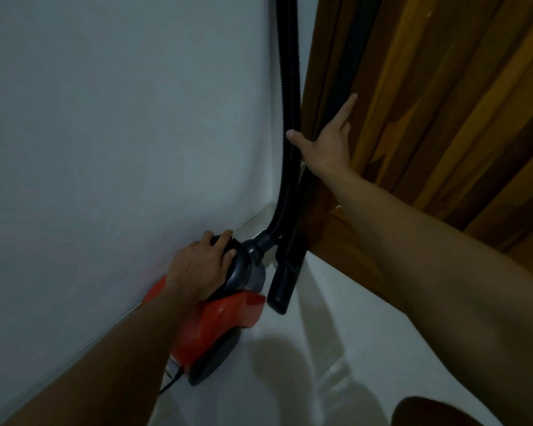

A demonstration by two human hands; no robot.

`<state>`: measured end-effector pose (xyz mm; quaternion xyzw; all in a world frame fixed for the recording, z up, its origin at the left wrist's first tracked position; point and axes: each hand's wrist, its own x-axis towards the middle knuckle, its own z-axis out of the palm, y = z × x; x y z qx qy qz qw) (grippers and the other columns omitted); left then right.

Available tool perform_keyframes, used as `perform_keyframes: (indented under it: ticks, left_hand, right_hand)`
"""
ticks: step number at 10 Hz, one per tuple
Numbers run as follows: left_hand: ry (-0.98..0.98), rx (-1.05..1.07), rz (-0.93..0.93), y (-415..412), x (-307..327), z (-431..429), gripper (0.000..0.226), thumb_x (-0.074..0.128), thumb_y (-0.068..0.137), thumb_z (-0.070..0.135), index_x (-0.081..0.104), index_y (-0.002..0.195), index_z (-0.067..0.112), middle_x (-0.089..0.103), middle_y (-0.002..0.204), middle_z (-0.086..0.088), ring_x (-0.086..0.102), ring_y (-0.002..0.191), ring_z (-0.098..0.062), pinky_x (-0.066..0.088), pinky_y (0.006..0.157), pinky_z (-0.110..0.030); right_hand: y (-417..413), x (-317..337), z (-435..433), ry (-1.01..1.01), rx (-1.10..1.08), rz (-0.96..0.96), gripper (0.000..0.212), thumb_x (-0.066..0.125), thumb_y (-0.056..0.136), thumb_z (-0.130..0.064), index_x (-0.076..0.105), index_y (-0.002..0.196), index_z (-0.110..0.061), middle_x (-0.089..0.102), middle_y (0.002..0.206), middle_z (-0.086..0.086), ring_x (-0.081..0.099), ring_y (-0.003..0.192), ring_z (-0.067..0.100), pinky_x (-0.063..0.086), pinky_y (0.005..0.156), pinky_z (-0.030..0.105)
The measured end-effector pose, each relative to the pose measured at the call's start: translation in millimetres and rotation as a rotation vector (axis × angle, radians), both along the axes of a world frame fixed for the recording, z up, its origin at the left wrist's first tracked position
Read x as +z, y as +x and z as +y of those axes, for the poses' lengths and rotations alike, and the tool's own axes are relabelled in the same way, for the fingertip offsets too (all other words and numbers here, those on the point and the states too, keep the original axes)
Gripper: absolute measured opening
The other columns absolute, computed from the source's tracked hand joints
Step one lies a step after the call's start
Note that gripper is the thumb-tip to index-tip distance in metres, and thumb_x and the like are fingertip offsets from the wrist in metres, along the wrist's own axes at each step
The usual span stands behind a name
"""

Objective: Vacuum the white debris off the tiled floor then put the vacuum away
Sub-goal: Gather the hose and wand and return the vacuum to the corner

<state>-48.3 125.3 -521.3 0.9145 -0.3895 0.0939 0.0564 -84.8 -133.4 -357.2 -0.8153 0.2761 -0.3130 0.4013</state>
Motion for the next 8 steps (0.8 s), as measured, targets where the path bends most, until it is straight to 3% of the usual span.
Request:
perform_keyframes:
  ticks: [1,2,3,6,8]
  left_hand:
    - [-0.003,0.002,0.01,2.2,-0.9,-0.3,0.057,0.029,0.104,0.051,0.039,0.154,0.023,0.059,0.124,-0.01,0.067,0.091,-0.031,0.04,0.062,-0.032]
    - [-0.008,0.006,0.003,2.6,0.7,-1.9,0.07,0.014,0.098,0.058,0.043,0.151,0.023,0.061,0.12,-0.008,0.067,0.09,-0.029,0.046,0.062,-0.033]
    - [-0.044,0.025,0.004,2.5,0.9,-6.6,0.071,0.014,0.095,0.06,0.043,0.15,0.025,0.061,0.117,-0.007,0.065,0.093,-0.028,0.051,0.065,-0.036]
    - [-0.057,-0.011,-0.03,2.5,4.7,-19.0,0.067,0.025,0.097,0.055,0.049,0.146,0.016,0.065,0.11,-0.014,0.061,0.093,-0.032,0.052,0.076,-0.043]
    - [-0.145,0.005,-0.125,1.4,29.9,-31.1,0.062,0.034,0.097,0.05,0.054,0.145,0.016,0.065,0.12,-0.016,0.057,0.11,-0.035,0.047,0.087,-0.048]
  right_hand:
    - [0.5,-0.3,0.2,-0.012,0.004,0.028,0.131,0.078,0.084,-0.046,-0.033,0.152,-0.027,0.007,0.166,0.016,0.025,0.149,0.034,0.029,0.117,0.052]
    - [2.3,0.2,1.4,-0.019,-0.005,0.021,0.132,0.078,0.084,-0.048,-0.034,0.151,-0.028,0.006,0.166,0.017,0.023,0.149,0.035,0.028,0.118,0.055]
    - [3.6,0.1,-0.5,-0.046,-0.018,0.025,0.133,0.077,0.083,-0.051,-0.034,0.15,-0.028,0.004,0.167,0.016,0.023,0.15,0.035,0.028,0.118,0.057]
    - [-3.2,8.2,-0.1,-0.145,-0.063,0.069,0.13,0.072,0.082,-0.061,-0.031,0.153,-0.027,0.003,0.167,0.016,0.022,0.15,0.035,0.029,0.117,0.056]
    - [-24.7,22.3,9.0,-0.328,-0.168,-0.001,0.119,0.062,0.084,-0.07,-0.023,0.155,-0.027,0.009,0.166,0.019,0.022,0.15,0.035,0.028,0.117,0.058]
